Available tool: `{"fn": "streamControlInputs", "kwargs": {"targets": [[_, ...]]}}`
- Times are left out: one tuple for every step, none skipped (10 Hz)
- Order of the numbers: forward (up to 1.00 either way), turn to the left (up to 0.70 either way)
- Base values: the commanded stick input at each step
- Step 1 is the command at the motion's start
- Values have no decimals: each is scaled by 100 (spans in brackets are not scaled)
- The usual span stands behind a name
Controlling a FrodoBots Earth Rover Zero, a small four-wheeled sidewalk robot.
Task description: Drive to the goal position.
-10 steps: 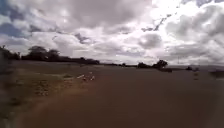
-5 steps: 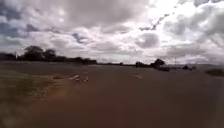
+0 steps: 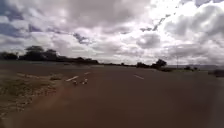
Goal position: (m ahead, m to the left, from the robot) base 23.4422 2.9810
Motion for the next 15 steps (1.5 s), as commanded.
{"fn": "streamControlInputs", "kwargs": {"targets": [[69,0],[70,0],[85,-34],[85,-34],[85,-30],[85,-15],[85,0],[85,0],[85,0],[85,0],[85,0],[85,0],[85,0],[85,0],[85,0]]}}
